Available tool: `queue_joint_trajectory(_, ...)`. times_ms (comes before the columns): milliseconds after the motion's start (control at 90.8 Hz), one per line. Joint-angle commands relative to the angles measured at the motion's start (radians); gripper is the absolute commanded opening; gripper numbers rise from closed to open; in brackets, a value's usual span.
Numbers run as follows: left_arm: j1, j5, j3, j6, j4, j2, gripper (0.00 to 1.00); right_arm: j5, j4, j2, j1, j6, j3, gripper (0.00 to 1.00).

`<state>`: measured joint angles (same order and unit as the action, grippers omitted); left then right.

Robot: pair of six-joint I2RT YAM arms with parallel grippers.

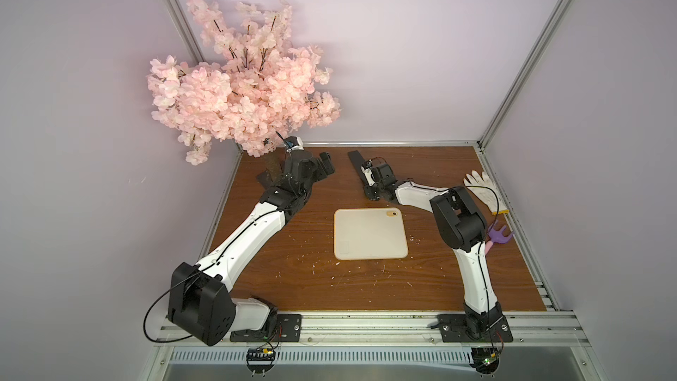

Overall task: Align the knife with the edge of the cutting board
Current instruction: Pick up the knife at the center of the board.

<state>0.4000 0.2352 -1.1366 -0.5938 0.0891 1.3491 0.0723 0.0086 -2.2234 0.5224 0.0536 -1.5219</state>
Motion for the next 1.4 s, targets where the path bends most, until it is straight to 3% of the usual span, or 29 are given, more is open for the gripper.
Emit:
queue_joint_trajectory(0, -0.015, 0.006, -0.010, 0.011, 0.003, -0.011, 1.00, 0.040, 0.002, 0.107, 0.000, 0.008, 0.023, 0.00)
queue_joint_trajectory(660, -0.015, 0.006, -0.008, 0.008, 0.003, -0.027, 1.00, 0.194, 0.156, 0.384, 0.065, 0.017, 0.284, 0.00)
queue_joint_trajectory(1387, -0.016, -0.004, -0.005, 0.004, 0.000, -0.025, 1.00, 0.305, 0.190, 0.693, 0.159, 0.169, 0.617, 0.00)
